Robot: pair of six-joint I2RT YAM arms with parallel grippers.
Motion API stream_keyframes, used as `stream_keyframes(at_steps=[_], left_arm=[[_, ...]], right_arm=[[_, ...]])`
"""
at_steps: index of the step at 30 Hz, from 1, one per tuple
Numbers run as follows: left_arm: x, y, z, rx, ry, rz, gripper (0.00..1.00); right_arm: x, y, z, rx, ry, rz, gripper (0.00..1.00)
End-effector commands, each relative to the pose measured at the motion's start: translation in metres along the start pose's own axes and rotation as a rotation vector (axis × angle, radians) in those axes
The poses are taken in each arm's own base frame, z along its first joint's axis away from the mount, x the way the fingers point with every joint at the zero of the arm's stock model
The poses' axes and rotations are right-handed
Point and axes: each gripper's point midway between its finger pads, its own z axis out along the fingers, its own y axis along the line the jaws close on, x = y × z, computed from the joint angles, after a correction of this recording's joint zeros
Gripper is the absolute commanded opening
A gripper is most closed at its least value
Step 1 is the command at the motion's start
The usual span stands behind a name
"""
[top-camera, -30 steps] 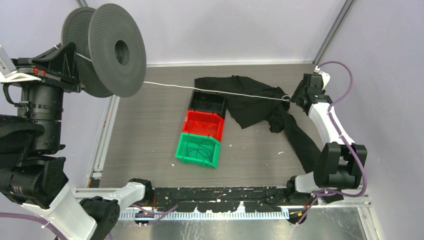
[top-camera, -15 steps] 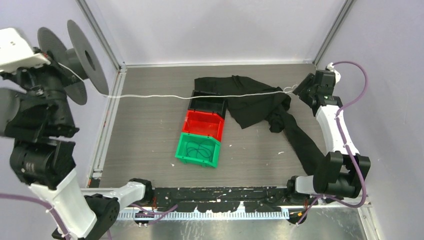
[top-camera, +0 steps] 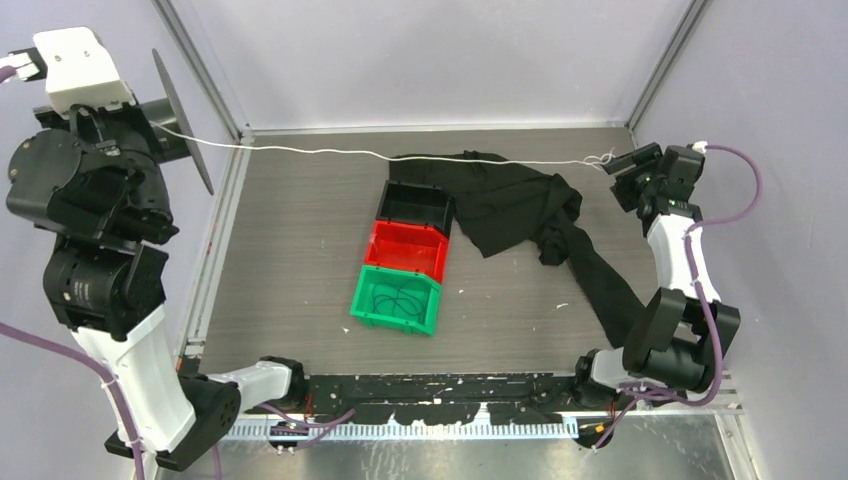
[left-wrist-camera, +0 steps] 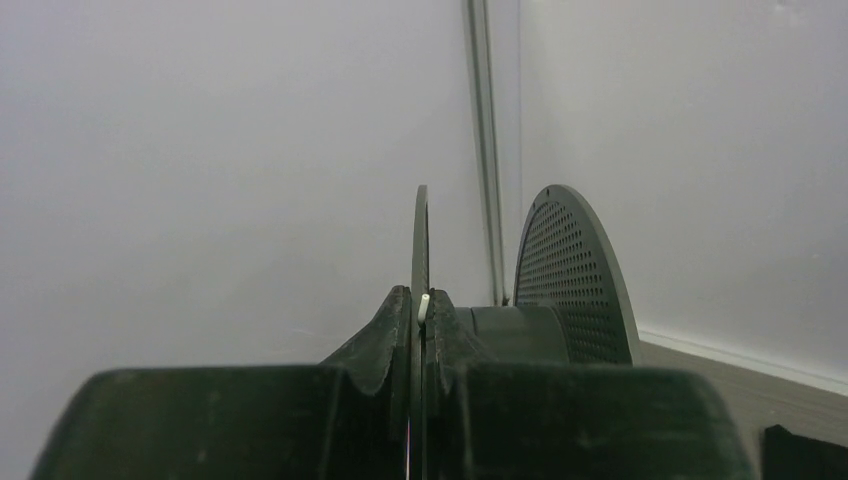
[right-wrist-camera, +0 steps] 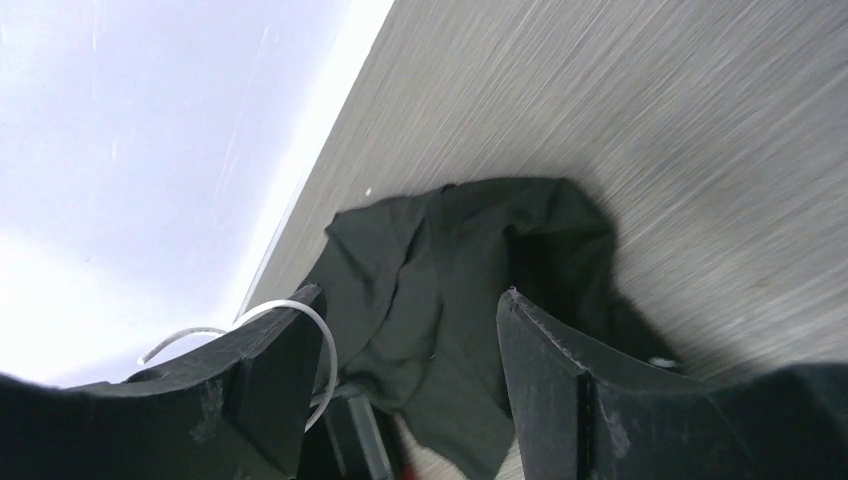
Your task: Wrap the cables
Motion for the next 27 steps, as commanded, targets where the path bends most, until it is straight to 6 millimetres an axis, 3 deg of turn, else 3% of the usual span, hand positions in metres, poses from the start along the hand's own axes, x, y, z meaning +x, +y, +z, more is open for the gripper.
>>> stream_keyframes(at_steps=[1, 10, 14, 19, 23, 27], left_arm=[[-0.04, 0.017, -0.02, 0.023, -0.133, -0.13, 0.0], [-0.059, 0.037, -0.036, 0.002, -0.203, -0.223, 0.0], [-0.075, 0.047, -0.052, 0.039, -0.273, -0.311, 0.0], [-0.08, 0.053, -0.059, 0.067, -0.291, -0.347, 0.0], [-0.079, 0.061, -0.062, 0.056, -0.292, -0.351, 0.0], [-0.077, 0.063, -0.06, 0.041, -0.282, -0.33, 0.0]], right_arm=[[0.011, 0.037, 0.007, -0.165, 0.098, 0.083, 0.68], [0.044, 0.012, 0.041, -0.146, 0.226, 0.218, 0.7], [0.051, 0.012, 0.054, -0.185, 0.256, 0.274, 0.7], [0.05, -0.007, 0.063, -0.125, 0.232, 0.273, 0.7], [0.038, -0.027, 0.069, -0.089, 0.193, 0.297, 0.7], [0.032, -0.029, 0.068, -0.076, 0.162, 0.278, 0.69]])
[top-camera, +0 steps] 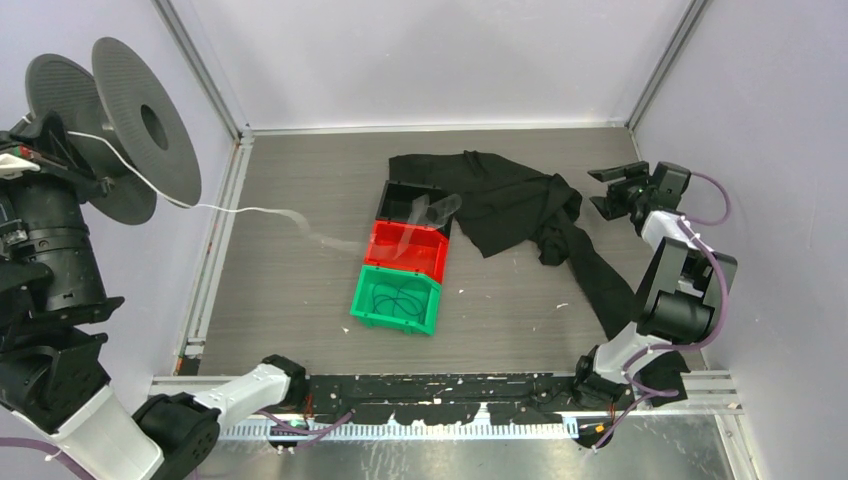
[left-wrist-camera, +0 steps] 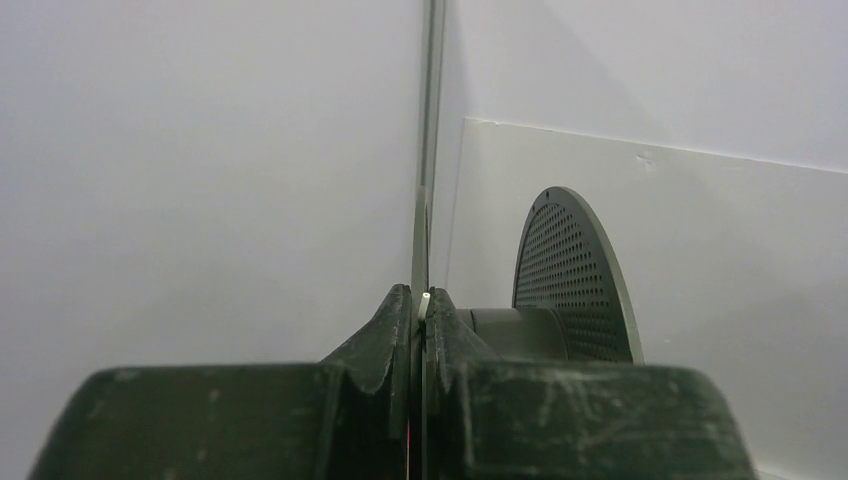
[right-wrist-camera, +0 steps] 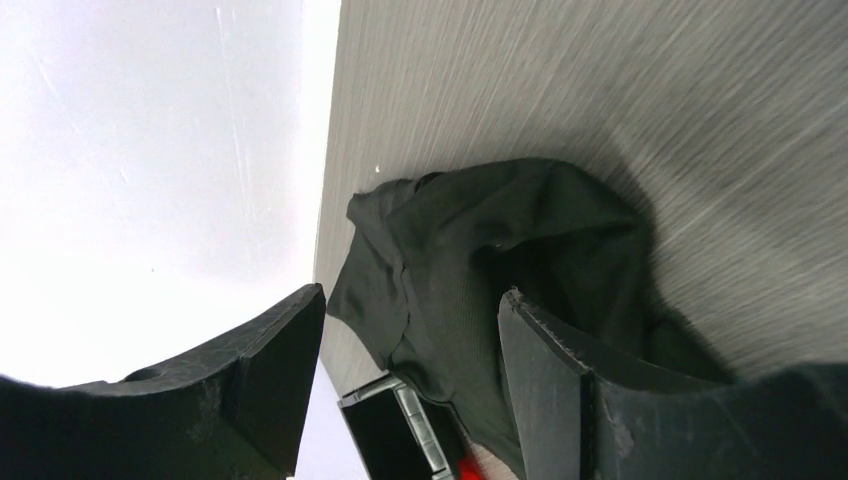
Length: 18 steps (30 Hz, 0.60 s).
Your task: Wrap the cables
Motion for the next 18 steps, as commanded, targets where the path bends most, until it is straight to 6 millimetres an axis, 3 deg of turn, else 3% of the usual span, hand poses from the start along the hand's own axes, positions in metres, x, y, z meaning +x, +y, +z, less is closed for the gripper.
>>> stream_keyframes(at_steps=[1, 4, 9, 12, 18], left_arm=[[-0.029, 0.015, 0.0, -0.055, -0.094, -0.065, 0.0], [-0.024, 0.006, 0.003, -0.023, -0.082, -0.061, 0.0], [-0.016, -0.026, 0.007, 0.11, -0.059, -0.087, 0.0], [-0.008, -0.057, 0.012, 0.226, -0.029, -0.099, 0.0], [0.02, -0.123, 0.011, 0.482, 0.086, -0.121, 0.0]], right_arm=[[-0.017, 0.008, -0.004, -0.02, -0.073, -0.03, 0.69], [-0.014, 0.016, -0.007, -0.039, -0.06, -0.067, 0.68], [0.014, 0.07, -0.027, -0.119, -0.028, -0.278, 0.66], [0.05, 0.123, -0.045, -0.245, 0.011, -0.446, 0.67], [0.148, 0.217, -0.099, -0.646, 0.141, -0.699, 0.67]])
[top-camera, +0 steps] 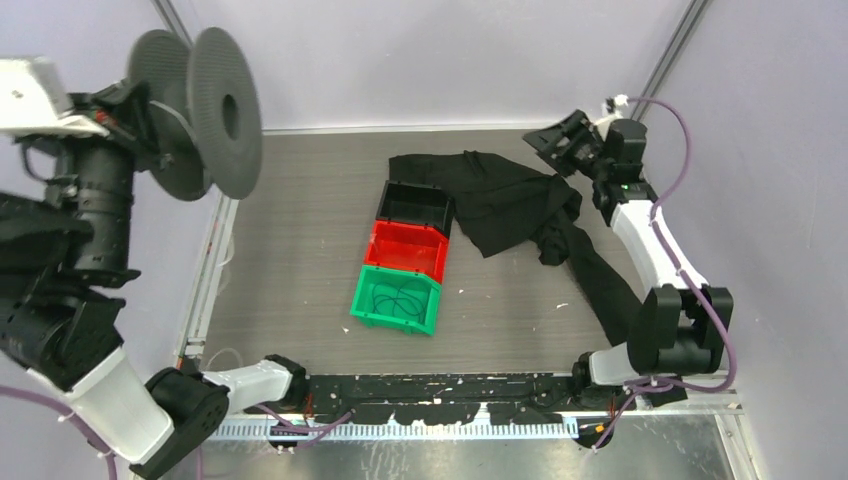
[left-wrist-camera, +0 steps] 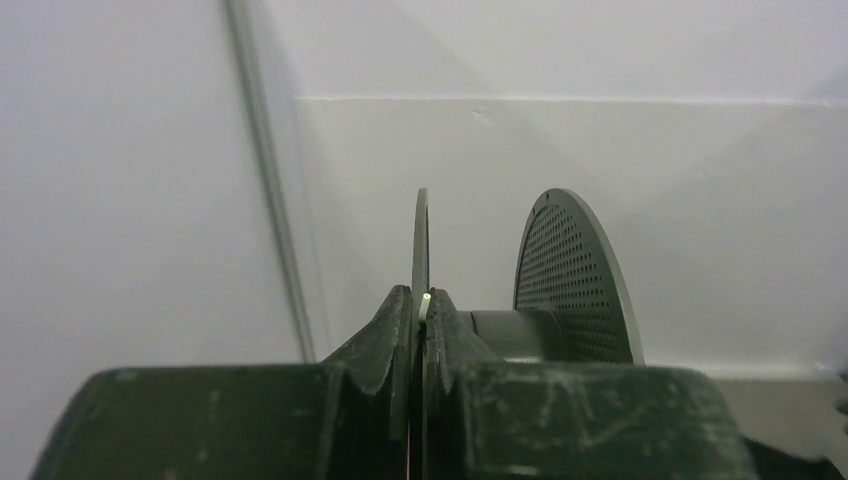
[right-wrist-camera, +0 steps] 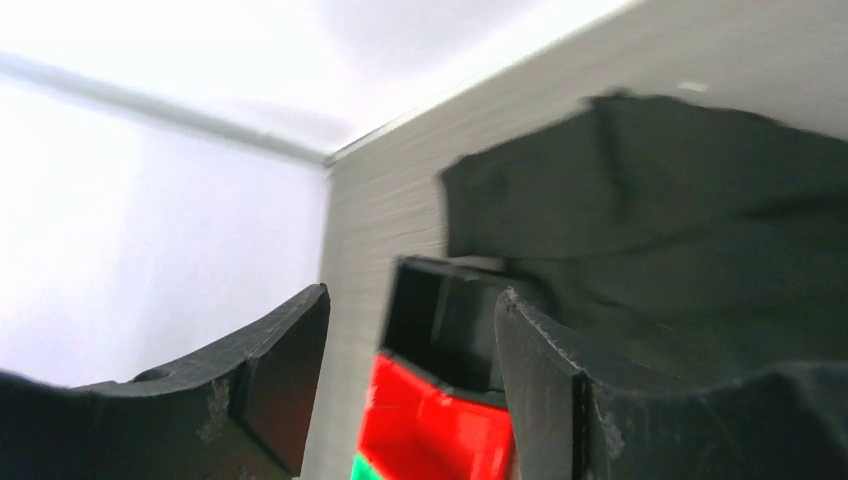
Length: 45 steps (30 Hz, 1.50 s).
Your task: Wrap the cables
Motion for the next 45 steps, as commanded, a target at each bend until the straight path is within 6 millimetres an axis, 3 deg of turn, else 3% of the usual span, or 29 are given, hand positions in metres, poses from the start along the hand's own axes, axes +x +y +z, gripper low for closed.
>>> stream_keyframes(at_steps=[1, 6, 11, 14, 19, 24, 31, 35, 39, 45], left_arm=[[0.018, -0.065, 0.017, 0.26, 0.06, -0.082, 0.0], [0.066, -0.117, 0.031, 0.421, 0.22, -0.133, 0.0], [0.112, -0.143, 0.048, 0.446, 0.35, -0.149, 0.0], [0.127, -0.149, 0.057, 0.427, 0.389, -0.158, 0.0], [0.142, -0.152, 0.073, 0.362, 0.419, -0.192, 0.0], [0.176, -0.142, 0.094, 0.184, 0.479, -0.21, 0.0], [0.21, -0.128, 0.11, -0.028, 0.546, -0.241, 0.0], [0.213, -0.132, 0.111, -0.041, 0.572, -0.272, 0.0], [0.202, -0.133, 0.112, -0.026, 0.526, -0.32, 0.01], [0.188, -0.131, 0.109, -0.015, 0.505, -0.344, 0.0]], right_arm=[[0.017, 0.126, -0.027, -0.386, 0.003, -0.291, 0.67], [0.057, 0.199, -0.051, -0.674, 0.019, -0.431, 0.67], [0.09, 0.23, -0.066, -0.812, 0.045, -0.492, 0.68], [0.125, 0.245, -0.071, -0.874, 0.081, -0.552, 0.69], [0.184, 0.248, -0.057, -0.872, 0.078, -0.645, 0.71], [0.239, 0.24, -0.032, -0.845, 0.101, -0.61, 0.72], [0.298, 0.25, -0.021, -0.888, 0.105, -0.569, 0.74], [0.314, 0.254, -0.012, -0.901, 0.1, -0.544, 0.75], [0.334, 0.254, 0.007, -0.89, 0.087, -0.449, 0.75], [0.345, 0.246, 0.034, -0.823, 0.036, -0.389, 0.75]])
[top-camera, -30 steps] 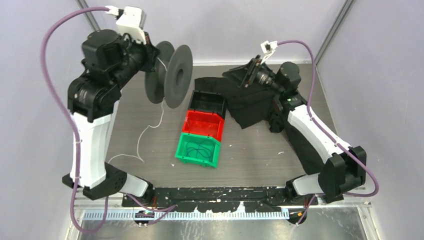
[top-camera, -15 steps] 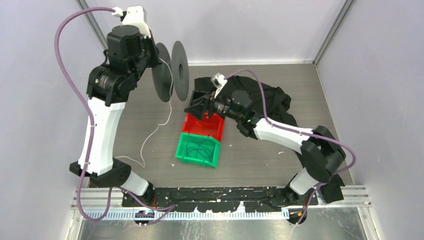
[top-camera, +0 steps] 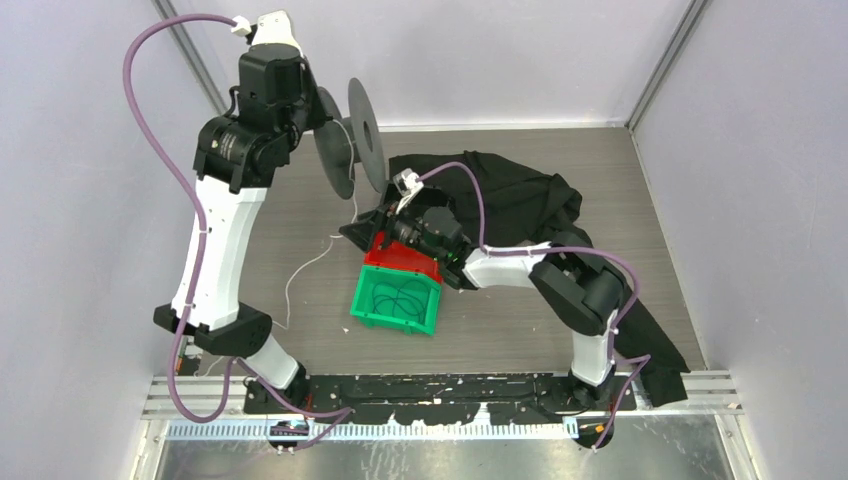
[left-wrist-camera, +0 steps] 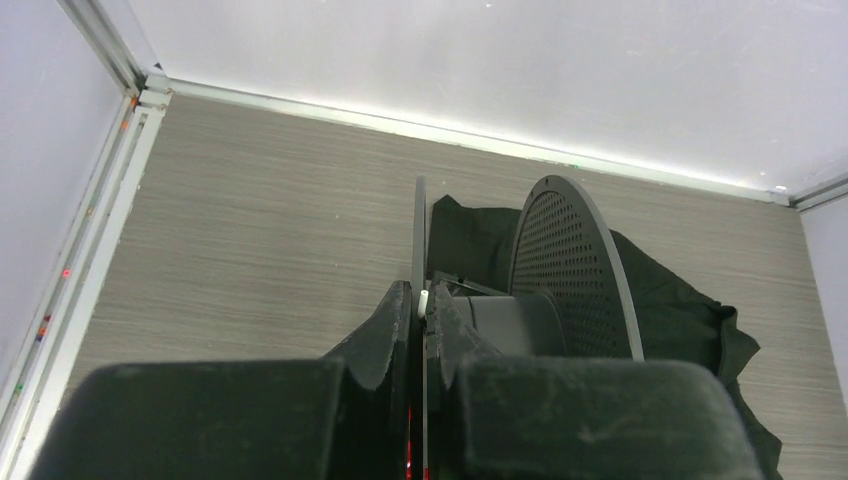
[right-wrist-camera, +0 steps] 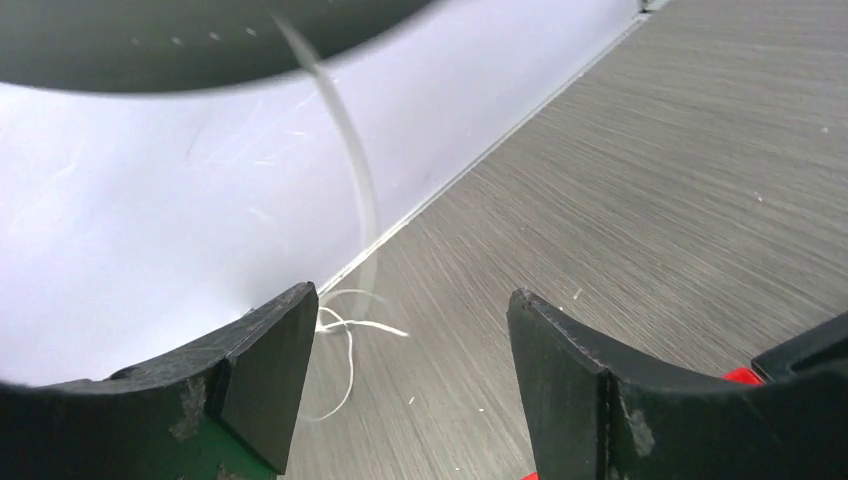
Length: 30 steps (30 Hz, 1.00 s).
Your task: Wrap the cables
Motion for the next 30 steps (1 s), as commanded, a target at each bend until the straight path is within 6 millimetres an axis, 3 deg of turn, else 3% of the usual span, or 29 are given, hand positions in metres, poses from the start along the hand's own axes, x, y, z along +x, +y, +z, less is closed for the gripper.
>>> stream_keyframes(at_steps=[1, 6, 9, 12, 15, 16, 20, 25, 30], left_arm=[[-0.055, -0.003, -0.036, 0.065, -0.18, -0.128, 0.0], [-0.056, 0.0, -0.042, 0.064, -0.185, -0.136, 0.0], [-0.055, 0.001, -0.042, 0.058, -0.188, -0.14, 0.0], [-0.053, 0.002, -0.04, 0.052, -0.184, -0.138, 0.01], [-0.051, 0.004, -0.038, 0.036, -0.178, -0.124, 0.01], [-0.051, 0.006, -0.037, 0.025, -0.179, -0.116, 0.01], [-0.051, 0.017, -0.033, -0.019, -0.19, -0.067, 0.01], [-0.052, 0.035, -0.022, -0.066, -0.193, 0.03, 0.0], [-0.056, 0.043, -0.021, -0.069, -0.209, 0.185, 0.01]], right_arm=[[-0.038, 0.007, 0.016, 0.007, -0.183, 0.019, 0.75], [-0.038, 0.005, 0.023, 0.001, -0.199, 0.049, 0.71], [-0.038, 0.005, 0.027, -0.009, -0.209, 0.086, 0.6], [-0.041, 0.011, 0.028, -0.034, -0.218, 0.112, 0.37], [-0.043, 0.018, 0.023, -0.054, -0.208, 0.117, 0.05], [-0.043, 0.02, 0.019, -0.054, -0.2, 0.12, 0.01], [-0.044, 0.025, -0.006, -0.024, -0.161, 0.115, 0.01], [-0.063, 0.052, -0.038, 0.009, -0.061, 0.019, 0.01], [-0.121, 0.1, -0.077, -0.061, -0.093, -0.129, 0.01]])
